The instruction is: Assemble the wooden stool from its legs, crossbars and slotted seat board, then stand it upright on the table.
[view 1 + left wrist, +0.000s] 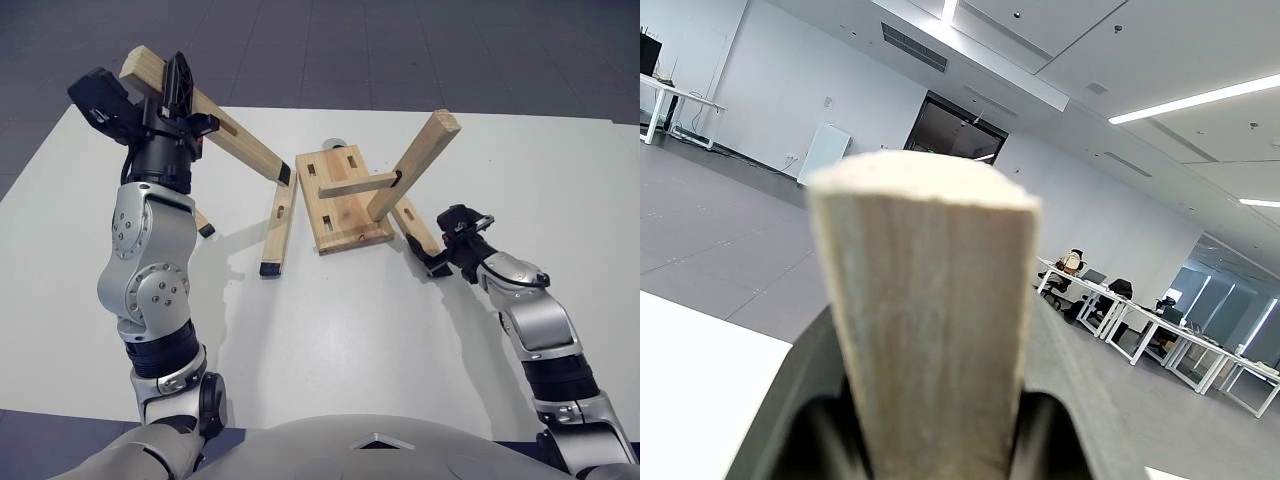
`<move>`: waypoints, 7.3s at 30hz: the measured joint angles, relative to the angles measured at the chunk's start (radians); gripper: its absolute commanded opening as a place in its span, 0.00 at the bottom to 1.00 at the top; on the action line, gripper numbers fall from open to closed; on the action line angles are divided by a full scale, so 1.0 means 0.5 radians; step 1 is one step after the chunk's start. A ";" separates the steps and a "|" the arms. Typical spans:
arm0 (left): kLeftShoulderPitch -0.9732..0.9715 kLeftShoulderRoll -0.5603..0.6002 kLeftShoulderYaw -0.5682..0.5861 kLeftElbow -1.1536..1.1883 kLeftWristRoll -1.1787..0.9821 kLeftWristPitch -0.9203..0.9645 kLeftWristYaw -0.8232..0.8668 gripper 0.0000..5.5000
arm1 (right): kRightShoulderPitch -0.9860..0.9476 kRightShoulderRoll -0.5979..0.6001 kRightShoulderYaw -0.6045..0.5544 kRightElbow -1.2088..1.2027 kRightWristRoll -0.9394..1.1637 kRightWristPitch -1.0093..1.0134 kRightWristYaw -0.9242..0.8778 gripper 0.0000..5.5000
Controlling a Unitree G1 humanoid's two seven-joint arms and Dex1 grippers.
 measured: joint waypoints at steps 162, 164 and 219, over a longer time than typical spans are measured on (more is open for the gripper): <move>0.140 -0.172 -0.537 0.303 0.634 -0.194 -0.737 0.83 | -1.290 0.824 -0.136 -0.332 -0.411 -0.324 -0.674 0.98; 0.051 -0.152 -0.432 0.172 0.552 -0.196 -0.734 0.90 | -1.268 0.815 -0.136 -0.329 -0.412 -0.332 -0.669 0.98; -0.708 0.237 0.528 0.396 0.566 -0.268 -0.152 0.98 | -0.715 0.527 0.206 -0.793 0.443 0.020 0.256 0.95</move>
